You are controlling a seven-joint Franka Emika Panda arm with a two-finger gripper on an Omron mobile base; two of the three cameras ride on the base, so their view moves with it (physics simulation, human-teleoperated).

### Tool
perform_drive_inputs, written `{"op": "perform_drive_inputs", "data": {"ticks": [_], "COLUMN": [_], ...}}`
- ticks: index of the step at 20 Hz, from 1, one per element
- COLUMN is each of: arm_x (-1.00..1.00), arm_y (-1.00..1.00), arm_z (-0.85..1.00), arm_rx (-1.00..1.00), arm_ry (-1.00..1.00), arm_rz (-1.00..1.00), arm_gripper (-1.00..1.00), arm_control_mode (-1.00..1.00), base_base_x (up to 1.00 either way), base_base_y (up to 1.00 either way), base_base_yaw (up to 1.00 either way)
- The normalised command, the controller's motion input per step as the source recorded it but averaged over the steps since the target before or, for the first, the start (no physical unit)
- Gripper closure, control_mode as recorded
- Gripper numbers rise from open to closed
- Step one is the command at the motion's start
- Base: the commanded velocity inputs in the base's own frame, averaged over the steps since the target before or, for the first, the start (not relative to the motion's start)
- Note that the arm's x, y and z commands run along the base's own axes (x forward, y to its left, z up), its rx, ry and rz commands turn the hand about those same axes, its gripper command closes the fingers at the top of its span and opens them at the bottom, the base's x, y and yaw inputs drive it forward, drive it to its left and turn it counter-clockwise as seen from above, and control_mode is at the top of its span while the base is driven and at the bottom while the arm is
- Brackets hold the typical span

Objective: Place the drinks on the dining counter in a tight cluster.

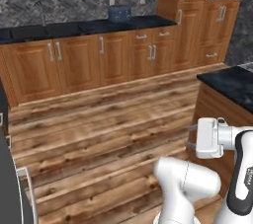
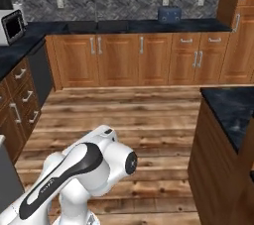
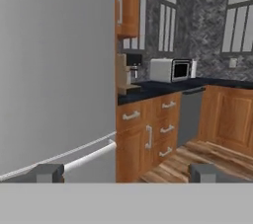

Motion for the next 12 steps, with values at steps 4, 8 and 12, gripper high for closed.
{"op": "perform_drive_inputs", "data": {"ticks": [4, 8, 12], "arm_x": [0.0, 0.0, 0.0], "arm_y": [0.0, 0.0, 0.0], "arm_z": [0.0, 0.0, 0.0], "arm_rx": [0.0, 0.0, 0.0], "arm_ry": [0.0, 0.0, 0.0], "arm_rz": [0.0, 0.0, 0.0], "arm_gripper": [-1.0, -1.0, -1.0], "arm_control_mode": [1.0, 1.0, 1.0], "base_base_x": [0.74, 0.75, 0.76], "base_base_y": [0.46, 0.43, 0.41], "base_base_yaw": [-0.23, -0.24, -0.27]}}
